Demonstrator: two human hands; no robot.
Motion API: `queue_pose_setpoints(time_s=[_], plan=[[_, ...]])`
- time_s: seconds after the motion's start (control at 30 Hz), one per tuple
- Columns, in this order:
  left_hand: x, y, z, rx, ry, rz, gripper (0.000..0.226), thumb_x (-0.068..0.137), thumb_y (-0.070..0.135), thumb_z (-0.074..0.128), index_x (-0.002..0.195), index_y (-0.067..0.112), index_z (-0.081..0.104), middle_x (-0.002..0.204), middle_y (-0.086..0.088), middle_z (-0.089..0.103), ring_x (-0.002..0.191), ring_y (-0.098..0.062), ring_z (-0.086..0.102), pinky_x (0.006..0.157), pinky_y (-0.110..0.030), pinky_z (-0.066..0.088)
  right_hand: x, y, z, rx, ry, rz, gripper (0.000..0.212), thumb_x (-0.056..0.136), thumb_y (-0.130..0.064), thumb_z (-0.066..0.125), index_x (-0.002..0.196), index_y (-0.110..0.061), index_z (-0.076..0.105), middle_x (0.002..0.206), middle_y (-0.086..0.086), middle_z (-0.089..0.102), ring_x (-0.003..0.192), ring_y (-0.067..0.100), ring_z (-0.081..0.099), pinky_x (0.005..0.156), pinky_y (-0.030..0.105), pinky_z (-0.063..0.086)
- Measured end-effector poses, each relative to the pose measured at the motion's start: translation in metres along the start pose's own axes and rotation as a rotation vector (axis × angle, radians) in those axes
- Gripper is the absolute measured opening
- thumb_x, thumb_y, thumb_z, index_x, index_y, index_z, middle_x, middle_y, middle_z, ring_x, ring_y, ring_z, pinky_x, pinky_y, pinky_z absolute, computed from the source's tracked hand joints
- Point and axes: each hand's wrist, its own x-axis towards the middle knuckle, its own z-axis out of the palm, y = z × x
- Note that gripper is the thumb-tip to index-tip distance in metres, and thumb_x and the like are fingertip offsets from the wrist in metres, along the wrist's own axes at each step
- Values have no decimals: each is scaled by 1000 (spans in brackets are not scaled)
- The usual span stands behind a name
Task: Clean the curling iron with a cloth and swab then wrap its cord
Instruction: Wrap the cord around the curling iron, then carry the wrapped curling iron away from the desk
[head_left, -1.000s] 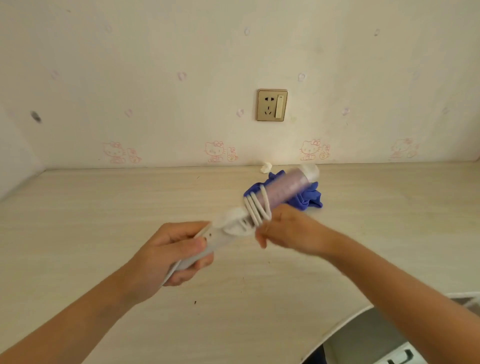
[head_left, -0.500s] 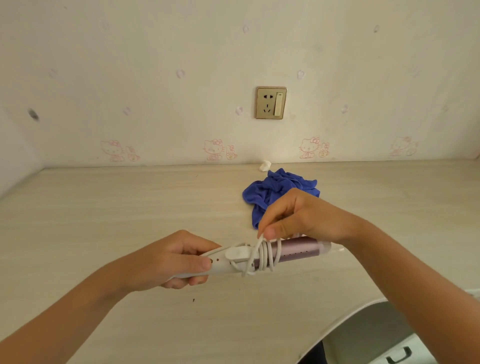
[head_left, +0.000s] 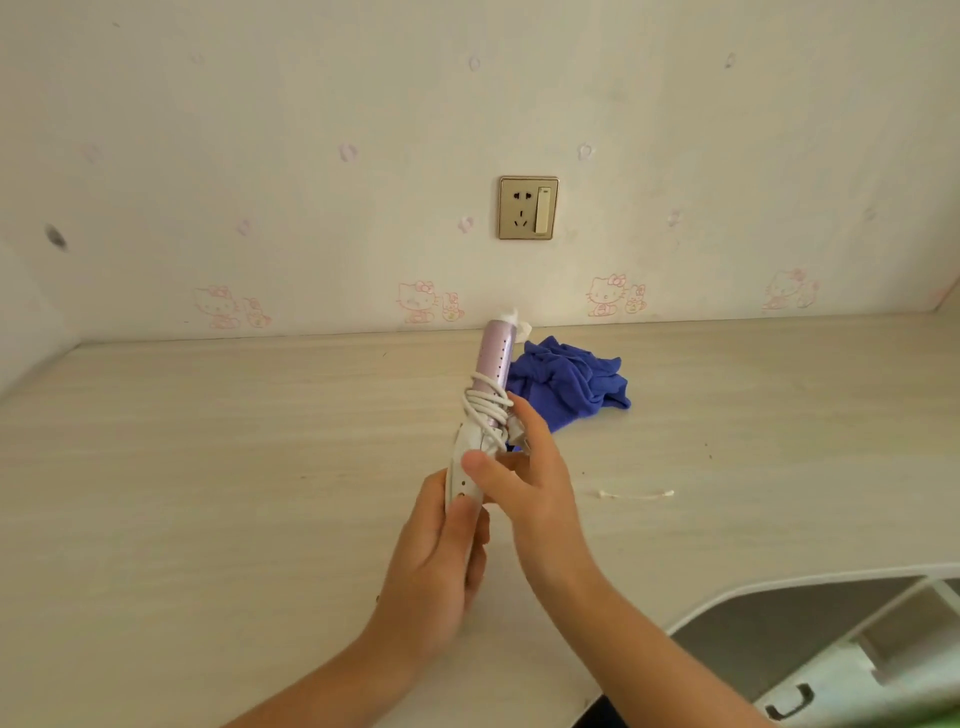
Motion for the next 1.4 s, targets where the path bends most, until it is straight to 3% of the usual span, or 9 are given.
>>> queue_pose_setpoints(time_s=[0.13, 0.23, 0.3, 0.5, 0.67, 0.77, 1.07, 1.27, 1.4], plan=[[-7, -4, 12, 246, -16, 56, 19, 110, 34, 35, 114, 38, 52, 60, -1, 61, 44, -18, 53, 42, -41, 46, 0, 6, 8, -97, 132, -29, 67, 75, -36, 76, 139, -31, 55, 126, 1, 65, 100, 16, 63, 83, 30, 56], [-9, 7, 3, 391, -96, 122, 18, 105, 43, 40, 112, 41, 57, 77, -2, 71, 65, -20, 69, 62, -50, 57, 6, 2, -3, -162, 128, -84, 54, 74, -30, 74, 127, -33, 63, 110, 1, 71, 91, 22, 66, 78, 34, 57], [-9, 16, -12, 499, -95, 206, 31, 102, 51, 44, 115, 33, 65, 92, 7, 72, 86, -20, 71, 76, -42, 56, 10, -1, -24, -243, 121, -116, 48, 73, -30, 74, 120, -38, 65, 102, -5, 73, 87, 23, 67, 76, 36, 58], [-21, 19, -83, 954, -53, 179, 57, 93, 71, 43, 134, 33, 58, 130, 25, 55, 128, 0, 50, 107, -31, 41, 0, 5, -109, -707, 74, 2, 67, 67, -50, 71, 132, -46, 55, 115, -16, 61, 92, 5, 63, 76, 26, 51], [-51, 1, -91, 1284, -187, 70, 87, 83, 87, 32, 153, 35, 40, 160, 12, 33, 151, -11, 22, 125, -38, 13, -19, 13, -133, -907, 69, 14, 65, 75, -43, 74, 137, -41, 54, 110, -15, 57, 91, 0, 59, 75, 27, 49], [-55, -1, -88, 1367, -227, -2, 100, 77, 96, 18, 159, 38, 26, 170, 10, 15, 157, -9, 1, 127, -39, -3, -28, 14, -133, -963, 77, 18, 64, 76, -44, 74, 137, -41, 53, 110, -16, 56, 92, 0, 59, 80, 36, 52], [-61, 3, -54, 1391, -111, -146, 104, 72, 97, 18, 160, 43, 15, 173, 6, -2, 156, -11, -17, 126, -44, -7, -30, 18, -138, -864, 52, 26, 61, 79, -40, 77, 135, -42, 54, 112, -17, 59, 94, -3, 58, 73, 22, 45], [-65, 1, -47, 1397, -107, -172, 98, 80, 94, 26, 159, 37, 28, 173, 2, 11, 158, -15, -2, 127, -44, 2, -29, 25, -138, -732, 34, 44, 66, 68, -53, 72, 131, -52, 54, 116, -21, 63, 94, -5, 62, 69, 23, 51], [-68, 1, -45, 1371, -81, -181, 93, 81, 88, 41, 155, 32, 40, 170, 0, 22, 158, -19, 10, 127, -45, 6, -32, 27, -139, -671, 51, 76, 69, 69, -48, 76, 134, -51, 52, 126, -19, 62, 109, -1, 63, 85, 26, 54]])
